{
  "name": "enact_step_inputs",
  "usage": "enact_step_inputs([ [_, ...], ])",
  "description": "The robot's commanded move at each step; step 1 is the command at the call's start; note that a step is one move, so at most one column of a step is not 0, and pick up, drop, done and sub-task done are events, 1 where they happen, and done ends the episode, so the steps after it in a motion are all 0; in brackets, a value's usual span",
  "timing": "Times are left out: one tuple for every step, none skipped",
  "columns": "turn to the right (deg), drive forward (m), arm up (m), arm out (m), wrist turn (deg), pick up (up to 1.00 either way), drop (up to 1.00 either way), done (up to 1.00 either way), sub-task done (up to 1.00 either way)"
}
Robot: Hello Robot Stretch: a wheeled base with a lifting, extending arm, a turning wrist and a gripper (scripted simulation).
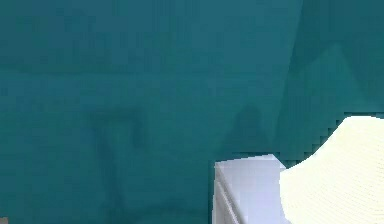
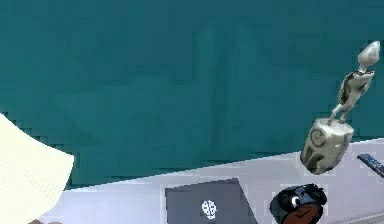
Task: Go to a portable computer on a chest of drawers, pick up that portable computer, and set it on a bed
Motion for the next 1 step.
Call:
enact_step_inputs([
  [0.0, 0.0, 0.0, 0.0, 0.0, 1.0, 0.0, 0.0, 0.0],
])
